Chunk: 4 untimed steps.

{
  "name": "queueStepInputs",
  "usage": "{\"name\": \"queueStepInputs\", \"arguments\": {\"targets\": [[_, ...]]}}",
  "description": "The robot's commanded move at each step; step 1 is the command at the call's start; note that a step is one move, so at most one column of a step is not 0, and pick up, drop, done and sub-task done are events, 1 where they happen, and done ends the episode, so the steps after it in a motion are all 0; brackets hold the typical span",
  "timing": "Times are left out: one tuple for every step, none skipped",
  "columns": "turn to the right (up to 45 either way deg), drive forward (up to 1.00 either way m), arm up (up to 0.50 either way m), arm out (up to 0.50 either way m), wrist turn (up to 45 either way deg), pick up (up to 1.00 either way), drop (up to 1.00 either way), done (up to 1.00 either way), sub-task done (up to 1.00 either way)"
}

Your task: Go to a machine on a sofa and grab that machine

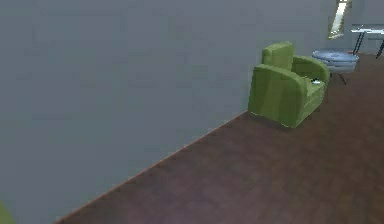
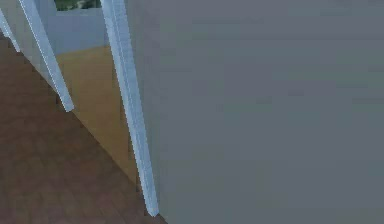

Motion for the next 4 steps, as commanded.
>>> {"name": "queueStepInputs", "arguments": {"targets": [[12.0,0.00,0.00,0.00,0.0,0.00,0.00,0.00,0.00],[0.0,0.20,0.00,0.00,0.0,0.00,0.00,0.00,0.00],[45.0,0.00,0.00,0.00,0.0,0.00,0.00,0.00,0.00],[45.0,0.00,0.00,0.00,0.0,0.00,0.00,0.00,0.00]]}}
